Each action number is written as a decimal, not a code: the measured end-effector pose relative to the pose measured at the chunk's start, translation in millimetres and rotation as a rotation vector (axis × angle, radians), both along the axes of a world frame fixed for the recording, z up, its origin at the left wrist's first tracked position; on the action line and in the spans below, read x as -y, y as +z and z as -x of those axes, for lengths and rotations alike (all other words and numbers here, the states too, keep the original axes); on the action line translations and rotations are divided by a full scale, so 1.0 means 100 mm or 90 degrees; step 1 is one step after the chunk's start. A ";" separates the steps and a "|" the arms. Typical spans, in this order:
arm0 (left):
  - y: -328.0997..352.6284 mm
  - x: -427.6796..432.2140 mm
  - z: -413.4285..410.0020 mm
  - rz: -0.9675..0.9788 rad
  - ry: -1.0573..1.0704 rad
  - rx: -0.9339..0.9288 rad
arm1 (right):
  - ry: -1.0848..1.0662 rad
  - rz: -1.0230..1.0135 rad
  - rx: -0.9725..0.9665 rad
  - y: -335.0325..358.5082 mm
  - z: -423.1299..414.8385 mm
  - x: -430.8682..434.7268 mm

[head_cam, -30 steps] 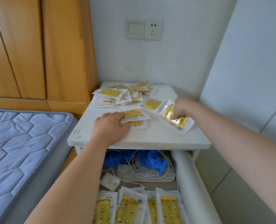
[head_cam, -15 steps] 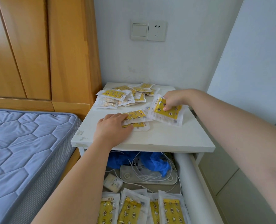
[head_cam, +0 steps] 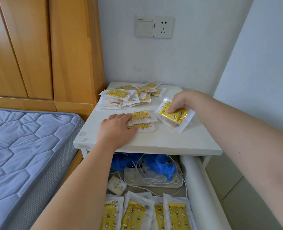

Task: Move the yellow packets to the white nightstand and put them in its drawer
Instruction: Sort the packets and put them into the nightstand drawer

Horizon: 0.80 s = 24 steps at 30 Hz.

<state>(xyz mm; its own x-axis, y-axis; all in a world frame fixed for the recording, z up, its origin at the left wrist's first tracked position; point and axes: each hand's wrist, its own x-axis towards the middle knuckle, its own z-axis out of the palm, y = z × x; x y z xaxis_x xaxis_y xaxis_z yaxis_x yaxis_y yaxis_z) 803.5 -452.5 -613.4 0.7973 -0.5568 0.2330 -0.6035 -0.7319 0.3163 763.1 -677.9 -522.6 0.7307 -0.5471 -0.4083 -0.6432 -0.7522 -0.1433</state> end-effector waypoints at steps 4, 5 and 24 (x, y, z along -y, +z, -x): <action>-0.01 0.00 -0.01 0.000 0.001 0.003 | 0.011 0.105 -0.027 -0.06 -0.06 -0.15; -0.01 0.00 -0.01 -0.001 0.002 0.002 | -0.002 0.102 -0.028 -0.06 -0.05 -0.19; -0.01 -0.01 0.02 0.099 -0.031 -0.038 | -0.343 -0.146 0.696 -0.78 0.70 -0.28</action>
<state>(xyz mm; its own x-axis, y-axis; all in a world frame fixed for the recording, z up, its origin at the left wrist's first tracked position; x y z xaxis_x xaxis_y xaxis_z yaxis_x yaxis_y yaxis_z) 801.5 -451.6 -614.6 0.7850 -0.5568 0.2714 -0.6140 -0.6416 0.4598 692.7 -649.6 -600.7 0.4516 -0.8799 0.1477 -0.3220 -0.3151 -0.8928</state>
